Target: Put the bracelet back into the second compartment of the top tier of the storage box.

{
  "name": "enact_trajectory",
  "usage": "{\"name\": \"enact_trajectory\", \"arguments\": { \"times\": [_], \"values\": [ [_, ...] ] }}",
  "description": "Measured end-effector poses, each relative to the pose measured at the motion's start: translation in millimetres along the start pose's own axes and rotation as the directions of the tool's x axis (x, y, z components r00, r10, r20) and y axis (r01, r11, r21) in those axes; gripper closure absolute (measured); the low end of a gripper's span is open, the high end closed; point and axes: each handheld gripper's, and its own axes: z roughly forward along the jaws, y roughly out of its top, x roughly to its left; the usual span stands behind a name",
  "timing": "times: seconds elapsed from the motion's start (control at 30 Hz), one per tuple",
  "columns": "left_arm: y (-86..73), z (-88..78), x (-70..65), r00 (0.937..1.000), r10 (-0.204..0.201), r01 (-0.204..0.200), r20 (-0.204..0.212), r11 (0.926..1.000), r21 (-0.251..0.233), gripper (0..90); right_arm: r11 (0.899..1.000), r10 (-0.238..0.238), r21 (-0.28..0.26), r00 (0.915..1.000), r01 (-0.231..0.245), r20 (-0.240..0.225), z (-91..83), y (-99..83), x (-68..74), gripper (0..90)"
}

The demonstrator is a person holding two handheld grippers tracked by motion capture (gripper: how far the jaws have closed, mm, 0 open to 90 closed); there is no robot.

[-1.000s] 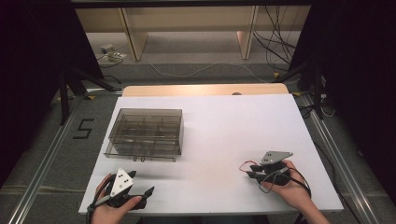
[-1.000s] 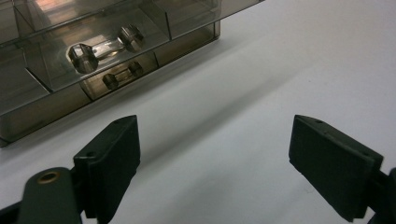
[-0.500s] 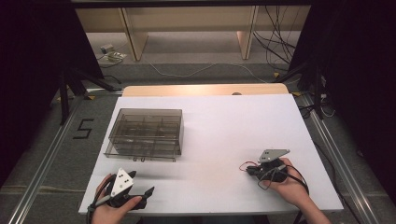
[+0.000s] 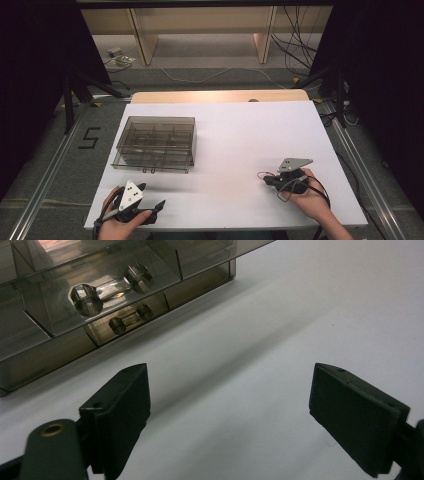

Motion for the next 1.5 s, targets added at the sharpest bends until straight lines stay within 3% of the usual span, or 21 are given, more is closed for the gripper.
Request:
{"name": "enact_trajectory", "arguments": {
  "times": [0.47, 1.5],
  "values": [
    [0.1, -0.1, -0.1, 1.0000, 0.003, -0.003, -0.003, 1.0000, 0.000, 16.6, 0.997, -0.011, -0.081, 0.9996, 0.009, -0.025, -4.6, 10.8, 9.8, 89.0],
    [0.1, 1.2, -0.9, 1.0000, -0.003, 0.003, 0.000, 1.0000, -0.007, 16.6, 0.985, -0.060, -0.165, 0.9961, 0.049, -0.064, 1.1, 37.7, 30.0, 90.0]
  ]
}}
